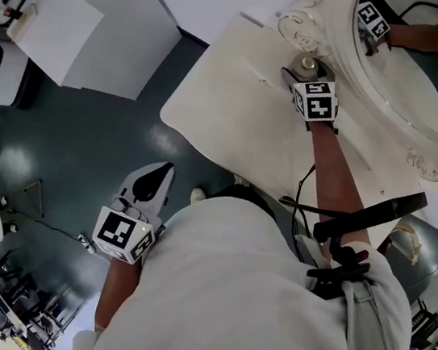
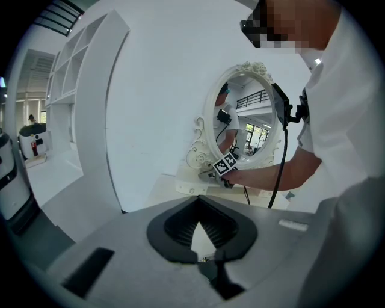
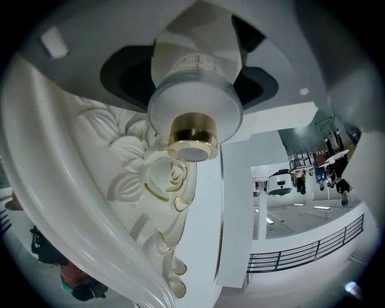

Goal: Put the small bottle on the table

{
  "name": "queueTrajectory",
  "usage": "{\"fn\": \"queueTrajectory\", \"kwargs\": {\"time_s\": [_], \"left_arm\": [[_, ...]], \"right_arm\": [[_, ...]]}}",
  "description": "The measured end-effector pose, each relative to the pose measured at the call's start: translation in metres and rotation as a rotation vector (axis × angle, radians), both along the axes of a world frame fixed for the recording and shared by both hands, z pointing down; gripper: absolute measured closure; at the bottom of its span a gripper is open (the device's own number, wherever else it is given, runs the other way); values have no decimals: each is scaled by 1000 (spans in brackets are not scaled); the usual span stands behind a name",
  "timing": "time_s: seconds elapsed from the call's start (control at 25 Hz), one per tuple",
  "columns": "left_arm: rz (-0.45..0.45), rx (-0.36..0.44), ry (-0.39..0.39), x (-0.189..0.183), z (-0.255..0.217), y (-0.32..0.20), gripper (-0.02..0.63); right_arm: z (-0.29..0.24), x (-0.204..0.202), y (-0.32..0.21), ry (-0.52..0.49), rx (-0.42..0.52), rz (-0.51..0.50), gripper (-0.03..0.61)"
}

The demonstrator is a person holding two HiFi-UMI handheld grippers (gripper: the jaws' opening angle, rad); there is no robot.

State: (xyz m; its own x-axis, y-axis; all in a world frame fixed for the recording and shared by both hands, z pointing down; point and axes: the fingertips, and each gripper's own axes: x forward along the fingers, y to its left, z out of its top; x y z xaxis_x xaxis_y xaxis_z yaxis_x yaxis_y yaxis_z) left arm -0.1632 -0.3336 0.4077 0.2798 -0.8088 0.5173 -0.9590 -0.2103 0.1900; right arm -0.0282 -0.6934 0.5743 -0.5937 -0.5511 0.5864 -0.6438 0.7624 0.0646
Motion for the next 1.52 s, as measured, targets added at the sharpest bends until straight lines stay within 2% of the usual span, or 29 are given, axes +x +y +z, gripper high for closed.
{"fn": "queueTrajectory", "kwargs": {"time_s": [0.32,0.64,0.8,1.12,1.32,1.52], "left_arm": [[49,28,15,-11,-2,20,611],[120,60,33,-24,-5,54,611],[161,76,46,-28,-3,73,611],[240,98,55,-36,0,122,611],[284,113,64,-41,3,148,611],[314,120,75,-46,7,178,611]], "right_arm": [[-16,19,20,24,26,68,192],[-37,35,70,43,43,133,196],[-44,44,101,46,48,164,218],[-52,49,187,65,63,183,335],[-63,47,239,65,86,205,444],[-72,40,295,60,88,213,510]]}}
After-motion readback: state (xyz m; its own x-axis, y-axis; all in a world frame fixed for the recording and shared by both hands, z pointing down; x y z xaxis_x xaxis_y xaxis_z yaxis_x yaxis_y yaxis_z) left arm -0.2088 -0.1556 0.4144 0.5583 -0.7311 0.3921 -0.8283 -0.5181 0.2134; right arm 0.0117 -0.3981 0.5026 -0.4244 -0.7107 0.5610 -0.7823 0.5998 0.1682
